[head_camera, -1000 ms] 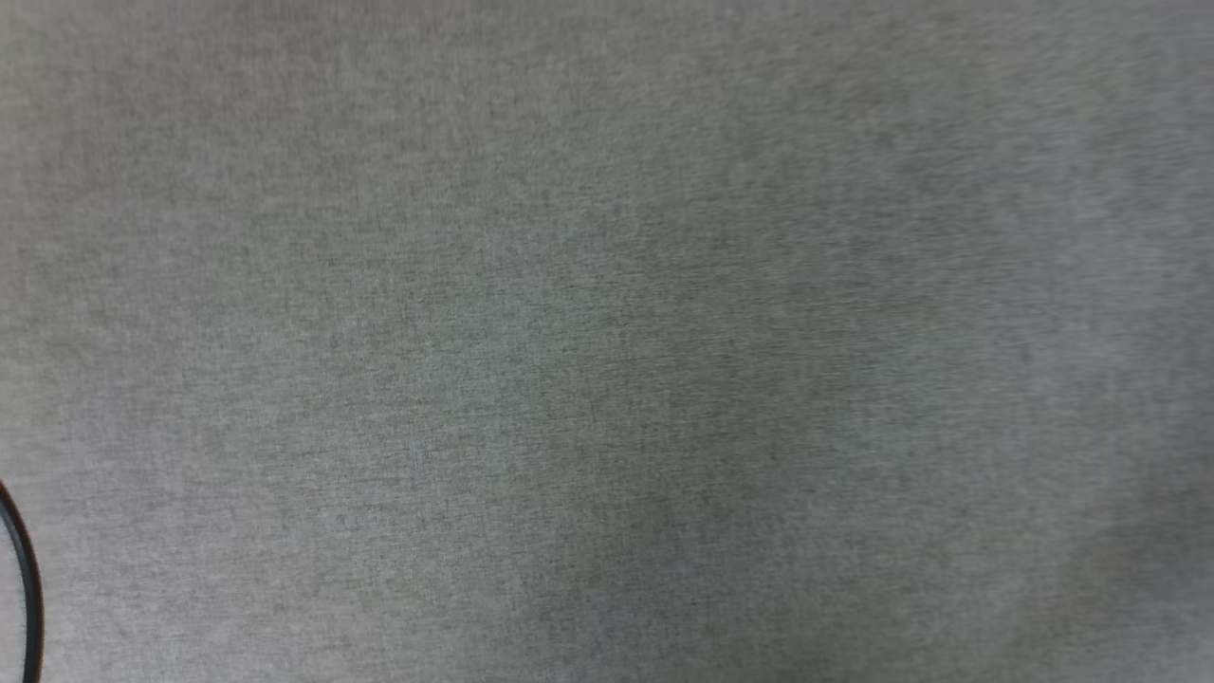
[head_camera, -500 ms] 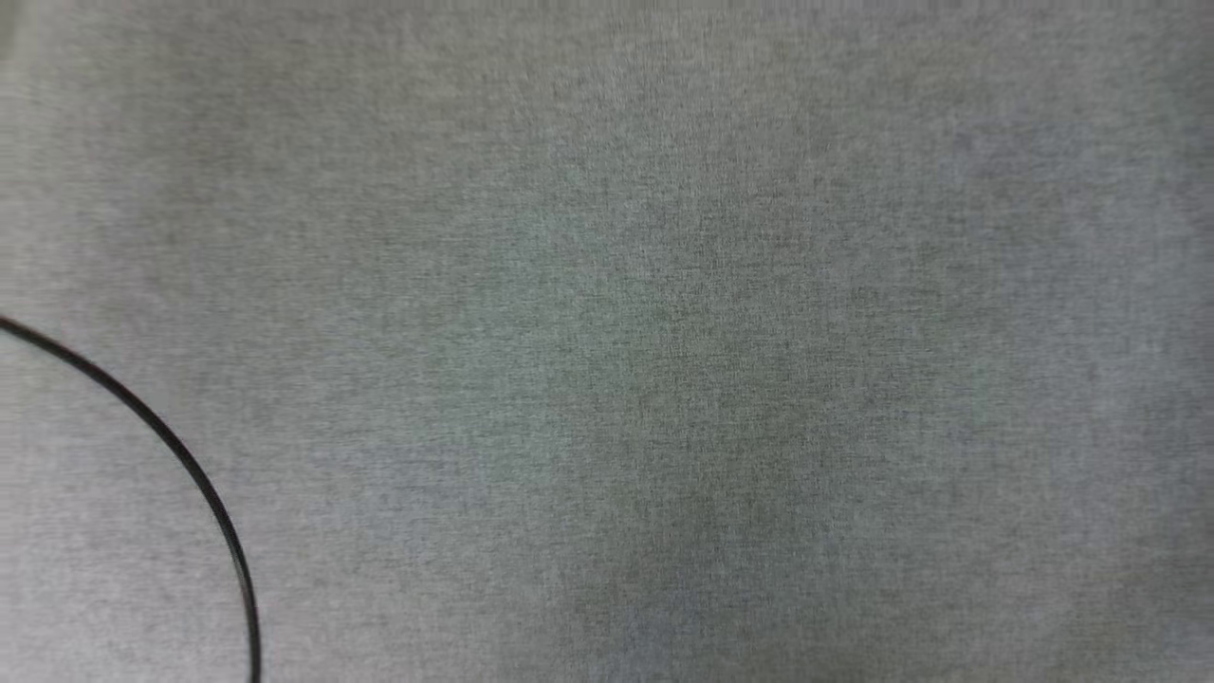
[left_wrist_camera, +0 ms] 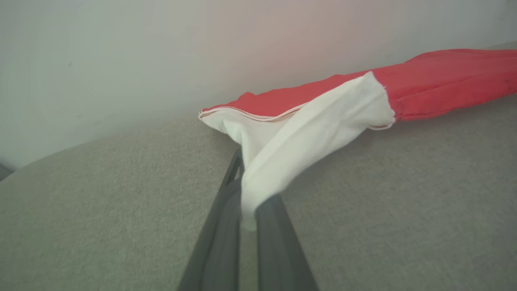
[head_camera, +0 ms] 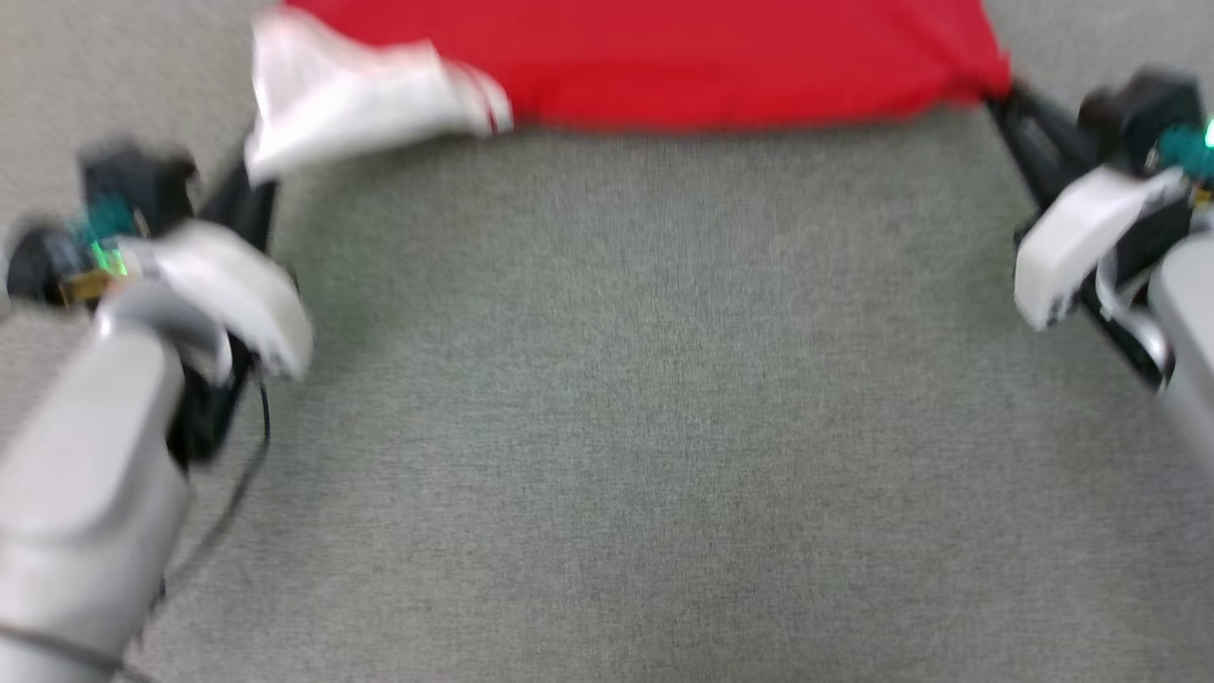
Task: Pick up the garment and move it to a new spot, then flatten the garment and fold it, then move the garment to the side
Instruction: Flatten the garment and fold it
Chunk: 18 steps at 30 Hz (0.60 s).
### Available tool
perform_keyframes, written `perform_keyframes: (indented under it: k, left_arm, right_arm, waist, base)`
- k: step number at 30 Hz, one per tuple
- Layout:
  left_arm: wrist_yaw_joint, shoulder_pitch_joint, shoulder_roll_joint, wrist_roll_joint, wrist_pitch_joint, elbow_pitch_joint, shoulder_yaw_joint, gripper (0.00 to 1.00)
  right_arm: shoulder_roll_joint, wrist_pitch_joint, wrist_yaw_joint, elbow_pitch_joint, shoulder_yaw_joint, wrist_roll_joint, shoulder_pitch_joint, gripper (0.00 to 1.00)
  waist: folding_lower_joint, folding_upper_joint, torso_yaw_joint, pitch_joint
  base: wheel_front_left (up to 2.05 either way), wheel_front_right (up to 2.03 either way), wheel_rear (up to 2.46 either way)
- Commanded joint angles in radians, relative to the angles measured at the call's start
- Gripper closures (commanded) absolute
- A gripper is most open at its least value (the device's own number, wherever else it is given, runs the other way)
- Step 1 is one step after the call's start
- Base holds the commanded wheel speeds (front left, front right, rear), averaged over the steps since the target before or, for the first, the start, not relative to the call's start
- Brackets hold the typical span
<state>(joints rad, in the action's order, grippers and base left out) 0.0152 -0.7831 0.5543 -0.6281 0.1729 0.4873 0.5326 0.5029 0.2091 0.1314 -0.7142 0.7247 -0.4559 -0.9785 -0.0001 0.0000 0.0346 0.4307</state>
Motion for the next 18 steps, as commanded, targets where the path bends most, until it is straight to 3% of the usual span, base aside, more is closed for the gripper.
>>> perform_keyframes:
  k: [1,9,18]
  left_arm:
    - [-0.013,0.057,0.012,-0.005,-0.009,-0.025,0.005,1.00]
    - [-0.078,0.375,0.123,-0.054,-0.115,-0.261,0.037,1.00]
    - [-0.138,0.632,0.235,-0.126,-0.263,-0.528,0.081,1.00]
  right_arm:
    - [0.015,-0.002,-0.001,0.012,0.018,-0.019,0.034,1.00]
    - [0.079,-0.061,-0.001,0.070,0.079,-0.132,0.202,1.00]
    - [0.145,-0.138,-0.001,0.168,0.069,-0.248,0.383,1.00]
  waist:
    - [0.0001,0.0000,0.010,-0.071]
    - [0.0001,0.0000,0.015,-0.189]
    - [0.0001,0.0000,-0.009,-0.268]
  base:
    - [0.00,0.00,0.00]
    - [0.00,0.00,0.00]
    - [0.00,0.00,0.00]
